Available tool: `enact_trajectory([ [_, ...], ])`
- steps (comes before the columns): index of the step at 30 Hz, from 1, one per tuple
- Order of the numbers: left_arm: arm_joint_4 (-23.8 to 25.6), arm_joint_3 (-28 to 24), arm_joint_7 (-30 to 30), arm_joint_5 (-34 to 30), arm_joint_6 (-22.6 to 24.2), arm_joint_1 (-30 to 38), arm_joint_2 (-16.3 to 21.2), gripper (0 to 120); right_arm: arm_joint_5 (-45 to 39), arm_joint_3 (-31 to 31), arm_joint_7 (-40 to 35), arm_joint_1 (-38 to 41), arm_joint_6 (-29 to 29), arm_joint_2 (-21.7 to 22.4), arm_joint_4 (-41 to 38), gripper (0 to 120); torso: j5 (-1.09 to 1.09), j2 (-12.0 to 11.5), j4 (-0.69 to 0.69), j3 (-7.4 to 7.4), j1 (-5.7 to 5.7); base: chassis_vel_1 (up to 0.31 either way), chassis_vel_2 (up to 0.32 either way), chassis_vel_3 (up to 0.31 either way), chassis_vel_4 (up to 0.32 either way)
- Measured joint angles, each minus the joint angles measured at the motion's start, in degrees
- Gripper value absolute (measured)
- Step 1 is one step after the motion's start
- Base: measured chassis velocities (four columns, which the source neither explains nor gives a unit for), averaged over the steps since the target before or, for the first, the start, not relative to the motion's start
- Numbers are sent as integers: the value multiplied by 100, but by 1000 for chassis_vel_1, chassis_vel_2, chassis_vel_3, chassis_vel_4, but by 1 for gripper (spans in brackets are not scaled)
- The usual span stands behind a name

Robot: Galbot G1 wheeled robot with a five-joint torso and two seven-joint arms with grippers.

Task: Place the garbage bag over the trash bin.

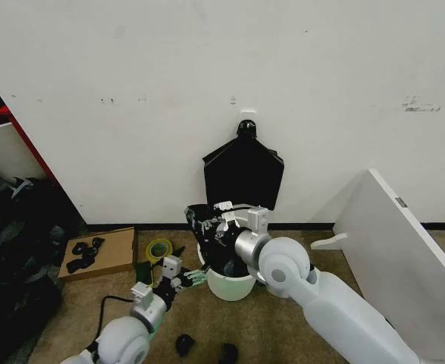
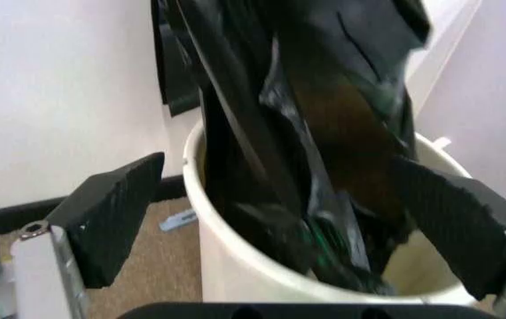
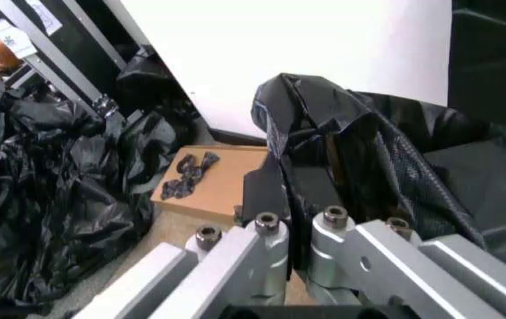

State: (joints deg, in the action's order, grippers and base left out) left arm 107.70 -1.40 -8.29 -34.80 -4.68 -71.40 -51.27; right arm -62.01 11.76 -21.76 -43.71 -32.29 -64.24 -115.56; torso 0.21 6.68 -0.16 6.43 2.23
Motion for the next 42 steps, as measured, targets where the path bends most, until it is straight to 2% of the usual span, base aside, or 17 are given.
enact_trajectory([
  [2,-80,-48,-41,2,-19,102,-44,98,-3,-4,0,-14,-7,0,-7,0,0,0,0,0,0,0,0,0,0],
  [5,-186,-110,-56,1,-92,219,-102,88,-3,-5,0,-25,-15,-6,-8,0,0,0,0,0,0,0,0,0,0],
  [6,-186,-110,-56,1,-92,219,-102,88,-3,-5,0,-25,-15,-6,-8,0,0,0,0,0,0,0,0,0,0],
  [10,-257,-172,-47,-9,-135,295,-154,69,-4,-5,0,-22,-24,-13,-8,0,0,0,1,0,0,0,0,0,0],
  [13,-273,-181,-47,-12,-136,327,-181,63,-8,-6,0,-20,-26,-12,-11,0,0,0,1,0,0,0,0,0,0],
  [18,-332,-217,-69,-15,-137,433,-276,41,-15,-17,-14,-27,-31,-13,-13,0,0,0,0,0,0,0,0,0,0],
  [20,-332,-220,-75,-16,-137,439,-284,37,-15,-17,-16,-27,-32,-16,-13,0,0,0,0,0,0,0,0,0,0],
  [25,-295,-195,-132,-22,-137,384,-313,16,-15,-5,-37,-1,-36,-57,21,0,0,0,0,0,0,0,0,0,0],
  [28,-276,-172,-139,-24,-137,342,-318,9,-13,6,-39,17,-36,-73,44,0,0,0,0,0,0,0,0,0,0],
  [30,-229,-135,-153,-41,-138,273,-333,0,-5,26,-43,38,-36,-95,72,0,0,0,0,0,0,0,0,0,0],
  [32,-180,-102,-159,-62,-137,221,-343,0,13,39,-52,54,-35,-115,96,0,-1,0,0,0,0,0,0,0,0],
  [34,110,158,-249,-321,-94,-35,-378,0,152,46,-65,72,-36,-168,125,0,-1,0,0,0,0,0,0,0,0],
  [37,347,435,-339,-605,3,-234,-382,0,457,45,2,54,-13,-161,104,12,-1,0,1,0,0,0,0,0,0],
  [38,347,435,-339,-605,3,-234,-382,0,457,45,2,54,-13,-161,104,12,-1,0,1,0,0,0,0,0,0],
  [42,699,707,-499,-1169,185,-452,-400,0,770,-23,99,39,58,-99,-28,29,0,0,1,0,0,0,0,0,0],
])
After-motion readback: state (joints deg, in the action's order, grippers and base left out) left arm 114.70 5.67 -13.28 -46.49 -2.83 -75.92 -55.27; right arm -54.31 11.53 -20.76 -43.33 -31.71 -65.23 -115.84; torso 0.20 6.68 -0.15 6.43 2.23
